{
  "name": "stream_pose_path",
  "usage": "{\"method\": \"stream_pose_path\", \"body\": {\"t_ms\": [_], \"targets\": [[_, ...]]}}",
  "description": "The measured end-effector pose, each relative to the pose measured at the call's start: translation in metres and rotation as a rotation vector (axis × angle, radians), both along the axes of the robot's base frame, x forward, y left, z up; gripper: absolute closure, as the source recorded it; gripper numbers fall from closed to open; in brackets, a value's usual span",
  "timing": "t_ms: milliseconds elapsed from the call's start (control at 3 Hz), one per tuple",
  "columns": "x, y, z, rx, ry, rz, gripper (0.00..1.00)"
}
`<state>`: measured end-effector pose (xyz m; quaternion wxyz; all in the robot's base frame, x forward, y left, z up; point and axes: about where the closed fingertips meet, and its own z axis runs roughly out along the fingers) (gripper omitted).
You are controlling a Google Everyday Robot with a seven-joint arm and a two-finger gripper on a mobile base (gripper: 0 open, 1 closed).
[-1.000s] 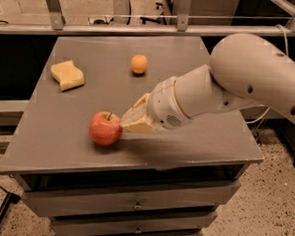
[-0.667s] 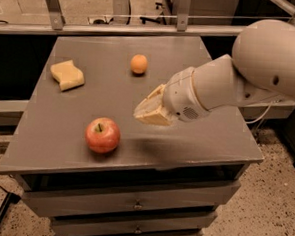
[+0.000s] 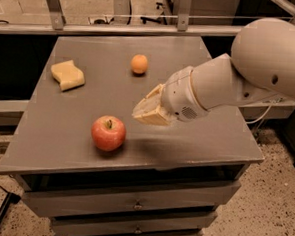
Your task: Pick apple
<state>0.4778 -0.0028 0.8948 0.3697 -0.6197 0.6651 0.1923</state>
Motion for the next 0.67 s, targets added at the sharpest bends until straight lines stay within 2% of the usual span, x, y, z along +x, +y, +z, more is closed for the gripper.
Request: {"method": "stream_pose_path", "body": {"t_ms": [667], "targets": [[0.0006,0.0086,-0.0037,0.013,0.008,0.018,0.13]]}}
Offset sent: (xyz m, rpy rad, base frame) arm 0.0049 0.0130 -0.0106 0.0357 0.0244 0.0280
